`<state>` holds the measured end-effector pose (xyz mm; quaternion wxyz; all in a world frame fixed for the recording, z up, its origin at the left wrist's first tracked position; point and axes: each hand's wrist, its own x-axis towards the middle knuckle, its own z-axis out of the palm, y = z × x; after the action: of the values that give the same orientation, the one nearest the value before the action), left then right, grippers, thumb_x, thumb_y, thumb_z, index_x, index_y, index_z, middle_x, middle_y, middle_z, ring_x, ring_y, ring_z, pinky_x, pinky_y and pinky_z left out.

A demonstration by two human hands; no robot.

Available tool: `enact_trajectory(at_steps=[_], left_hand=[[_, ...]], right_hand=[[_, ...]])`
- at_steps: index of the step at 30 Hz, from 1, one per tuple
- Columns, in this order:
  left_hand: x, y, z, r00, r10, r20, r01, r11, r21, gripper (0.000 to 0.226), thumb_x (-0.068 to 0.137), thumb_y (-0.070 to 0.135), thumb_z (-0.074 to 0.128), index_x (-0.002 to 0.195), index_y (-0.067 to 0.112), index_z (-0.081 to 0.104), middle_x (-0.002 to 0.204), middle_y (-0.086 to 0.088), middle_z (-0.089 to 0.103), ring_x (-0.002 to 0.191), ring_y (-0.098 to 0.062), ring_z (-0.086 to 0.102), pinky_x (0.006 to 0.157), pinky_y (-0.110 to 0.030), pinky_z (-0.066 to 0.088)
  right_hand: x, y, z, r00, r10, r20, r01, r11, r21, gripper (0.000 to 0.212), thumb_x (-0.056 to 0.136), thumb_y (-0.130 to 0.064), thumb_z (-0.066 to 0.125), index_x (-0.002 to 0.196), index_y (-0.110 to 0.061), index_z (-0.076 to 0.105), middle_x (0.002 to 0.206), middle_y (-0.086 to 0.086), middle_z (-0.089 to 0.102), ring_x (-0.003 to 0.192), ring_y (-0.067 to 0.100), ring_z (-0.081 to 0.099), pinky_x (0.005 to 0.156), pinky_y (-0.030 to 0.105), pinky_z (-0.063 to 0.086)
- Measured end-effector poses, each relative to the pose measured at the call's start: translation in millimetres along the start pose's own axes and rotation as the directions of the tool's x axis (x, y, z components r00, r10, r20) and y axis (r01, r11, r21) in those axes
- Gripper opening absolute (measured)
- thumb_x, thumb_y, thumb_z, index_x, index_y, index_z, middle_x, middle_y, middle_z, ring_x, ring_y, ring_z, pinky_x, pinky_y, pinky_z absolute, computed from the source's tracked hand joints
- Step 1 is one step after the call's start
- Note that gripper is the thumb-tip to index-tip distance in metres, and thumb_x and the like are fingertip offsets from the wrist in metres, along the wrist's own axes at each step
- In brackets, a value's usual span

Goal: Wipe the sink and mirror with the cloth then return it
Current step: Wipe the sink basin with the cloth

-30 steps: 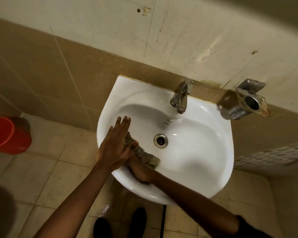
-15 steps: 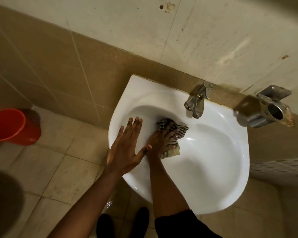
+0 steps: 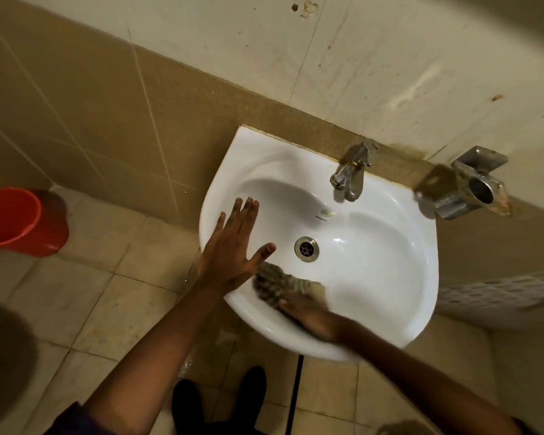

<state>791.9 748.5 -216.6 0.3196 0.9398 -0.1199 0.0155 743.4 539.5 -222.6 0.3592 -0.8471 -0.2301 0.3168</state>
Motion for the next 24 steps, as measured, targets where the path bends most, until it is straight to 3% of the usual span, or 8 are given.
enact_trajectory(at_steps=[3,5,8,12,16,20,22,24], left_hand=[[1,0,0,1.0,-0.011,0.012,0.011,1.0,0.027,0.095,0.08,0.078,0.005,0.152,0.016,0.008,0.16,0.001,0.009,0.145,-0.009,-0.007,0.118,-0.033,-0.001],[1,0,1,1.0,-0.022,0.012,0.021,1.0,0.023,0.095,0.08,0.078,0.006,0.152,0.015,0.009,0.16,0.0,0.011,0.144,-0.009,-0.006,0.117,-0.033,0.0],[0,0,4,1.0,-0.004,0.019,0.004,1.0,0.027,0.095,0.08,0.077,0.006,0.151,0.015,0.011,0.16,-0.002,0.014,0.145,-0.009,-0.003,0.118,-0.035,0.002],[2,-4,3,0.998,-0.033,0.058,0.031,0.999,0.035,0.1,0.076,0.08,0.0,0.151,0.015,0.016,0.159,-0.003,0.019,0.148,-0.015,0.005,0.12,-0.038,0.004],[0,-1,3,0.997,-0.042,0.065,0.04,0.998,0.04,0.104,0.075,0.081,-0.004,0.147,0.015,0.031,0.153,-0.003,0.035,0.146,-0.017,0.019,0.12,-0.039,0.007],[1,1,0,0.997,-0.041,0.064,0.038,0.998,0.051,0.105,0.074,0.081,-0.005,0.142,0.016,0.042,0.146,-0.002,0.046,0.143,-0.018,0.029,0.119,-0.038,0.01],[1,1,0,0.997,-0.054,0.059,0.051,0.997,0.055,0.104,0.074,0.081,-0.005,0.14,0.017,0.044,0.145,-0.001,0.048,0.142,-0.018,0.031,0.118,-0.037,0.011],[-1,2,1,0.996,-0.073,0.048,0.07,0.996,0.049,0.105,0.073,0.082,-0.005,0.139,0.018,0.046,0.144,0.0,0.049,0.142,-0.016,0.032,0.118,-0.036,0.011]], right_hand=[[-39,73,-49,0.863,0.499,-0.081,-0.468,0.726,-0.504,0.046,0.102,-0.027,0.023,0.147,-0.026,0.013,0.154,-0.011,0.0,0.142,0.006,0.001,0.114,0.057,-0.007],[-35,88,-52,0.785,0.591,-0.183,-0.563,0.559,-0.609,0.046,0.101,-0.035,0.02,0.147,-0.028,0.014,0.159,-0.002,-0.005,0.145,0.026,-0.008,0.108,0.066,-0.008],[8,31,-8,0.879,0.457,-0.138,-0.474,0.871,-0.13,0.044,0.103,-0.028,0.024,0.145,-0.016,0.023,0.157,0.008,0.012,0.145,0.027,0.006,0.116,0.047,-0.005],[37,-77,25,0.969,0.247,-0.022,-0.228,0.921,0.317,0.044,0.103,-0.031,0.02,0.142,-0.013,0.03,0.147,0.01,0.035,0.12,0.009,0.043,0.105,0.026,0.03],[-42,-60,20,0.992,0.047,-0.119,-0.063,0.99,-0.127,0.041,0.101,-0.036,0.026,0.138,-0.023,0.038,0.14,0.002,0.047,0.117,0.009,0.044,0.097,0.021,0.032],[-125,42,-43,0.977,0.021,-0.21,-0.132,0.837,-0.532,0.036,0.093,-0.034,0.037,0.122,-0.03,0.058,0.127,-0.005,0.061,0.116,0.011,0.055,0.1,0.027,0.041],[-140,82,-90,0.949,0.135,-0.284,-0.276,0.792,-0.545,0.039,0.092,-0.043,0.035,0.107,-0.028,0.067,0.118,-0.001,0.067,0.112,0.017,0.06,0.097,0.027,0.043],[-134,90,-115,0.805,0.221,-0.55,-0.43,0.856,-0.286,0.044,0.094,-0.042,0.037,0.083,-0.016,0.071,0.093,0.009,0.073,0.091,0.026,0.066,0.079,0.032,0.05]])
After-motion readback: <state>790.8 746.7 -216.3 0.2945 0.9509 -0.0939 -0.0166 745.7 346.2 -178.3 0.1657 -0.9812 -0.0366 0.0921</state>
